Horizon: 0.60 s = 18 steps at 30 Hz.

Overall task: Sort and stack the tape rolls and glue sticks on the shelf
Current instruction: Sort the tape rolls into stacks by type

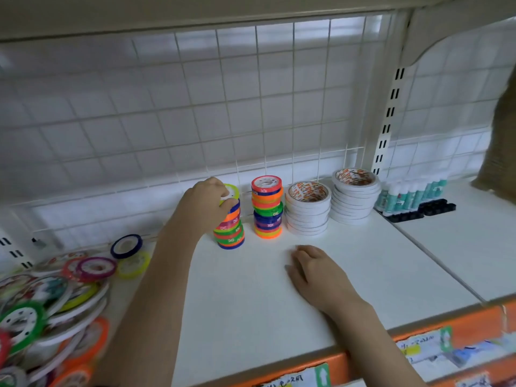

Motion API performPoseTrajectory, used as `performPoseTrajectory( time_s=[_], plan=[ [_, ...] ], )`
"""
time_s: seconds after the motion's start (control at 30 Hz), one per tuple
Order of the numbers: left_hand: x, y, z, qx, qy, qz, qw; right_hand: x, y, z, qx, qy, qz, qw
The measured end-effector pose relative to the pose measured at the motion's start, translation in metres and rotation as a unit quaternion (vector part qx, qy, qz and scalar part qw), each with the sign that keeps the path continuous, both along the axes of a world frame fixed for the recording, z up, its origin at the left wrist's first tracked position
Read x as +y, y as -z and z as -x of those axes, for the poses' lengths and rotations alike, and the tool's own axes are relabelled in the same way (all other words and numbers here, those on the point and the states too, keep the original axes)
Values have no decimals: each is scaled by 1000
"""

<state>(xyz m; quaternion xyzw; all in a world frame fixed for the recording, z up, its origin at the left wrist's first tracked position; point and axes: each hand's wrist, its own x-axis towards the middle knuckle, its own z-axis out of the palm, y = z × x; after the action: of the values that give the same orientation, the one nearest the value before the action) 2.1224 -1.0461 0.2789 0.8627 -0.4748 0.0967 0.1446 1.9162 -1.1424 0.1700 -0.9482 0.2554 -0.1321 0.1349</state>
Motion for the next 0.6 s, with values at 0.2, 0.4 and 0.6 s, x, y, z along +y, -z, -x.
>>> performPoseTrajectory(
  time_s=[0.2, 0.4, 0.6],
  plan=[
    [-4, 7, 5, -15, -3, -44, 999, 0, 3, -2, -23, 9, -5, 1000],
    [-2, 8, 10, -28, -17, -26, 999, 1, 4, -1, -19, 16, -12, 1000],
    [6, 17, 13, 40, -15, 40, 998, 1, 2, -3, -12, 10, 4, 1000]
  ],
)
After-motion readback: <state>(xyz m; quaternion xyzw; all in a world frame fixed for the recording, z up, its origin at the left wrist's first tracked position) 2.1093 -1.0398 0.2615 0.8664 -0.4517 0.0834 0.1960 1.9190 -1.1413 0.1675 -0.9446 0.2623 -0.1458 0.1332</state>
